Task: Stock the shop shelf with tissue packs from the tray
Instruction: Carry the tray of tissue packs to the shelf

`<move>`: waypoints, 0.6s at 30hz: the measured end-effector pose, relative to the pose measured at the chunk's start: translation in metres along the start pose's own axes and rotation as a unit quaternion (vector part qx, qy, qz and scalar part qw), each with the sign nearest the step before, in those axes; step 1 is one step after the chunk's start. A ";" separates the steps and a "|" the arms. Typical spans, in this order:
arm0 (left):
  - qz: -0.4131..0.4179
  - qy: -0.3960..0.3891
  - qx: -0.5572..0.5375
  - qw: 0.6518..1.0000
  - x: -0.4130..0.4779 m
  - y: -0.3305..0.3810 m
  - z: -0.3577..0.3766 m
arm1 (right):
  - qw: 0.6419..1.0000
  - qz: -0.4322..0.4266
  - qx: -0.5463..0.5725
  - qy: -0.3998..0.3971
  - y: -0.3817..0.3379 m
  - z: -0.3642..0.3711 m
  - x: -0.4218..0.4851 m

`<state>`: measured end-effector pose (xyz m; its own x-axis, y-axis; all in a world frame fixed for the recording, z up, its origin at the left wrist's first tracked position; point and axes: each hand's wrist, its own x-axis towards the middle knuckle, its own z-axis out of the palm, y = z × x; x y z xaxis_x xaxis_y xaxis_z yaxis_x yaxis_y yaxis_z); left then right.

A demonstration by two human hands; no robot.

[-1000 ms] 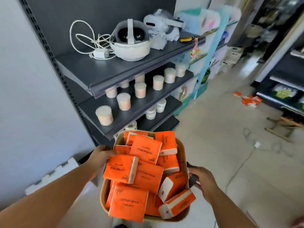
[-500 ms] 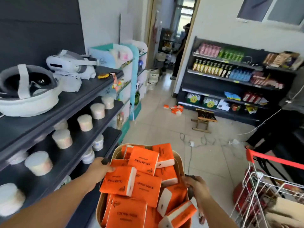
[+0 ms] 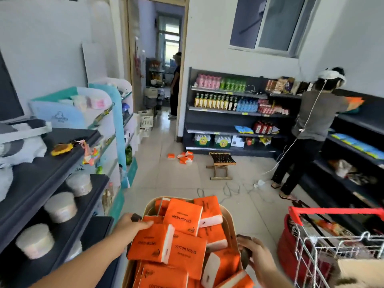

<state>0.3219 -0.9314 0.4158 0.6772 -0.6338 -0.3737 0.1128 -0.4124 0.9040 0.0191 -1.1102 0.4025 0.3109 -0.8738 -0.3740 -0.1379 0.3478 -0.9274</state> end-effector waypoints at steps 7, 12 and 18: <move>0.014 -0.009 0.027 0.999 0.094 0.051 0.023 | 0.994 0.002 -0.102 -0.028 -0.035 0.012 0.108; 0.013 0.005 0.038 0.999 0.173 0.086 0.045 | 0.985 0.002 -0.165 -0.053 -0.071 0.025 0.206; 0.011 0.047 0.016 0.999 0.253 0.149 0.075 | 0.974 0.006 -0.186 -0.129 -0.122 0.033 0.323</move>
<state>0.4553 -1.2026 0.4398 0.7446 -0.5797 -0.3308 0.0748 -0.4200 0.9044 0.1673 -1.4241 0.3940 0.5265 -0.7397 -0.4190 -0.4587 0.1678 -0.8726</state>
